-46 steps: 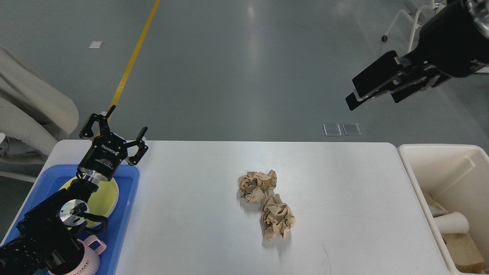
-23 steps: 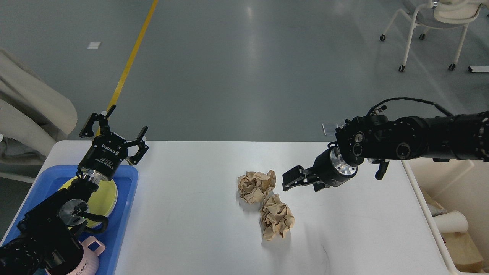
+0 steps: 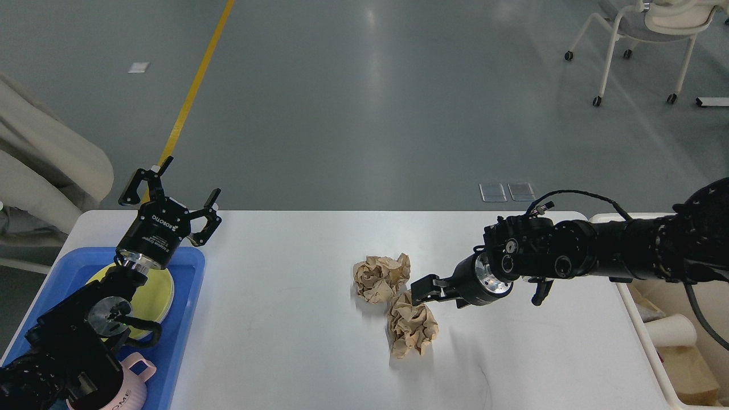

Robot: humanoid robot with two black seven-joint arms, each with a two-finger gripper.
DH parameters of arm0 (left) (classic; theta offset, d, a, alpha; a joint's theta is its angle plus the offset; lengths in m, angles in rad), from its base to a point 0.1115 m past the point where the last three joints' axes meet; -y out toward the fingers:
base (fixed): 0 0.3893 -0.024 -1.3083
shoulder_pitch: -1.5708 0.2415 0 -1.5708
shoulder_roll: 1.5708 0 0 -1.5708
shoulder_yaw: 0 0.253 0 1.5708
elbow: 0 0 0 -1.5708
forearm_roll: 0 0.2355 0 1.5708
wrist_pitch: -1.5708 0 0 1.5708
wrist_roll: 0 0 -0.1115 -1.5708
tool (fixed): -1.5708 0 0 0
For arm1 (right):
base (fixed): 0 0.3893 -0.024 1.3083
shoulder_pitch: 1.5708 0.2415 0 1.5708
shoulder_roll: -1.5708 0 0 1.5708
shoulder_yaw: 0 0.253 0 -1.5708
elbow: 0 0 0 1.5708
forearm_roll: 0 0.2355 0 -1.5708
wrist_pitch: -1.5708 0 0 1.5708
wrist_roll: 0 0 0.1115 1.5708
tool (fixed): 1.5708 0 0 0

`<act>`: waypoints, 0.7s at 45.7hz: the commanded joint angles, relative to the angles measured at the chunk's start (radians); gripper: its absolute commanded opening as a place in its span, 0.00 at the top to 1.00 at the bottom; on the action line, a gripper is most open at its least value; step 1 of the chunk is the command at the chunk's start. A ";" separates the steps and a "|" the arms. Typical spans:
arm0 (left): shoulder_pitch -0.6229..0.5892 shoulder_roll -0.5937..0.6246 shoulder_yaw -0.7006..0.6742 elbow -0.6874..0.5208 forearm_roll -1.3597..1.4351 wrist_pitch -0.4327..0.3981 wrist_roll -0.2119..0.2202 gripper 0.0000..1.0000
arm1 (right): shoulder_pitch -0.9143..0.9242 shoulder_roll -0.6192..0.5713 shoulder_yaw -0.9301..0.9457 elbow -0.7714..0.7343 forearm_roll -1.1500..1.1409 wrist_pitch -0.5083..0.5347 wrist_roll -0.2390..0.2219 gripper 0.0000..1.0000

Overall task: Tidy desktop
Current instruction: 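Move the right gripper to the crumpled paper ball nearer the robot, then grasp the crumpled brown paper ball with the right gripper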

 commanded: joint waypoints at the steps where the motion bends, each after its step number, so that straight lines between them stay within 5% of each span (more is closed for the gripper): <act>1: 0.001 0.000 0.000 0.000 0.000 0.001 0.000 0.00 | -0.048 0.001 0.045 -0.011 0.007 -0.002 0.000 0.00; 21: 0.001 0.000 0.000 0.000 0.000 0.000 0.000 0.00 | -0.143 0.066 0.097 -0.083 0.032 -0.106 -0.005 0.00; 25: 0.001 0.000 0.000 0.000 0.000 0.000 0.000 0.00 | -0.148 0.087 0.097 -0.092 0.050 -0.109 -0.046 0.00; 32: -0.001 0.000 0.000 0.000 0.000 0.001 0.000 0.00 | -0.147 0.081 0.082 -0.087 0.057 -0.108 -0.057 0.49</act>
